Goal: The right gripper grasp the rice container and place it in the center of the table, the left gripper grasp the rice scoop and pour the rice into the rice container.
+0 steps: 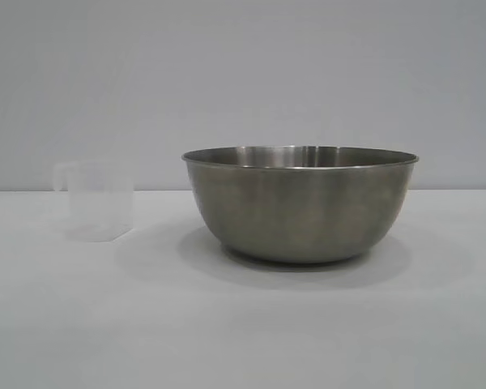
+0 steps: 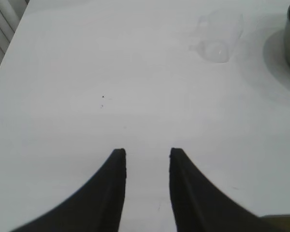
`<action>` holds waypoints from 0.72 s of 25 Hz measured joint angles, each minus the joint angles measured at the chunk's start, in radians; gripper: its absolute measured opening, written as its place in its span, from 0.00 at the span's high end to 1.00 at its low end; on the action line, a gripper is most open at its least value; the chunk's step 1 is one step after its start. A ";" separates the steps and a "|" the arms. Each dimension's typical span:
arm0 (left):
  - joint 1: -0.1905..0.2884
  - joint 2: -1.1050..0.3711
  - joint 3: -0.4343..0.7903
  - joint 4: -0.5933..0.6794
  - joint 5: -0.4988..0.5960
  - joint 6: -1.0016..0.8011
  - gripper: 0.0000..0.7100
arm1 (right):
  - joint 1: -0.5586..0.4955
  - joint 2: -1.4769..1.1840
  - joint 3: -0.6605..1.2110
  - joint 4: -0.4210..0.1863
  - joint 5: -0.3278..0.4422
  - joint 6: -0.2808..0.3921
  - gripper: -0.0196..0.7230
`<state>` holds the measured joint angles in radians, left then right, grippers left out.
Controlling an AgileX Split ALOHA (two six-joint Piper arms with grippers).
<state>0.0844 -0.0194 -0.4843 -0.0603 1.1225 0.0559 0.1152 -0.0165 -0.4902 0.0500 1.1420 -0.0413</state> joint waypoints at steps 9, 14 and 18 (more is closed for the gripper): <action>0.000 0.000 0.000 0.000 0.000 0.000 0.76 | -0.052 0.000 0.000 0.000 0.000 0.000 0.25; 0.000 0.000 0.000 0.000 0.000 0.000 0.76 | -0.054 0.000 0.000 0.000 0.000 0.000 0.25; 0.000 0.000 0.000 0.000 0.000 0.000 0.76 | -0.054 0.000 0.000 0.000 0.000 0.000 0.25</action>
